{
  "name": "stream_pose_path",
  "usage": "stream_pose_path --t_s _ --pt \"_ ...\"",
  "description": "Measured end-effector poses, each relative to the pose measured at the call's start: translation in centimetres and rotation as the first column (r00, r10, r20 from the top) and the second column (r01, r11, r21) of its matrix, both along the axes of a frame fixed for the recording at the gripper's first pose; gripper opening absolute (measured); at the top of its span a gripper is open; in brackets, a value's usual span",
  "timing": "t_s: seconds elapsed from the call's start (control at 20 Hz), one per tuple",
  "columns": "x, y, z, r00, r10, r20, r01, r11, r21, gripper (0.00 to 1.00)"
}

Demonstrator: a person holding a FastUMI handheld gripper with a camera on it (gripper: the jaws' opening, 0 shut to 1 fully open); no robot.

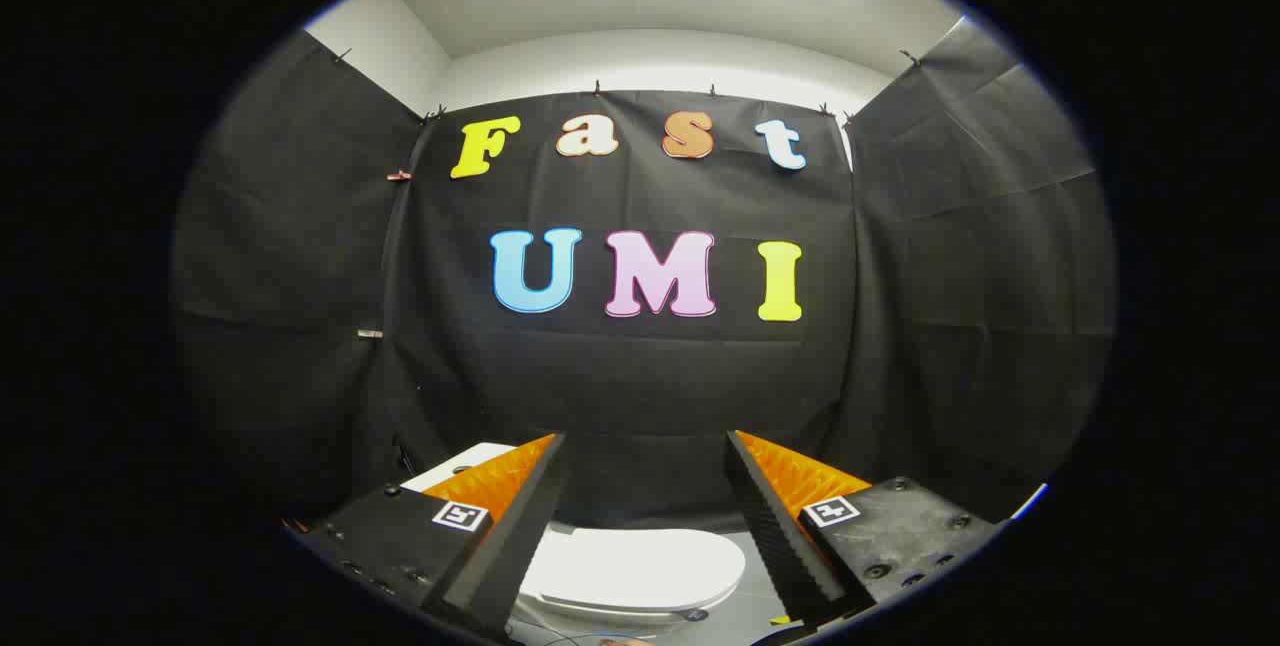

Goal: Open the toilet lid.

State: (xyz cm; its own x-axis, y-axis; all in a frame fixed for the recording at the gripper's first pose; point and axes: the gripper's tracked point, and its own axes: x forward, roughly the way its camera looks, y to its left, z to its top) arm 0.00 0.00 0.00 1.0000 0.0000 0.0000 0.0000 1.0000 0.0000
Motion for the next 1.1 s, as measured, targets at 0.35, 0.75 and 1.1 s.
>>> stream_pose_path --t_s 0.35,0.75,1.1 --pt "0.07 0.09 0.07 1.000 0.001 0.005 -0.001 1.000 -0.003 0.98" --pt "0.03 0.14 0.08 1.000 -0.003 0.009 0.003 1.000 -0.002 0.98" --pt "0.07 0.17 -0.03 1.000 -0.004 0.007 0.004 1.000 0.002 0.98"
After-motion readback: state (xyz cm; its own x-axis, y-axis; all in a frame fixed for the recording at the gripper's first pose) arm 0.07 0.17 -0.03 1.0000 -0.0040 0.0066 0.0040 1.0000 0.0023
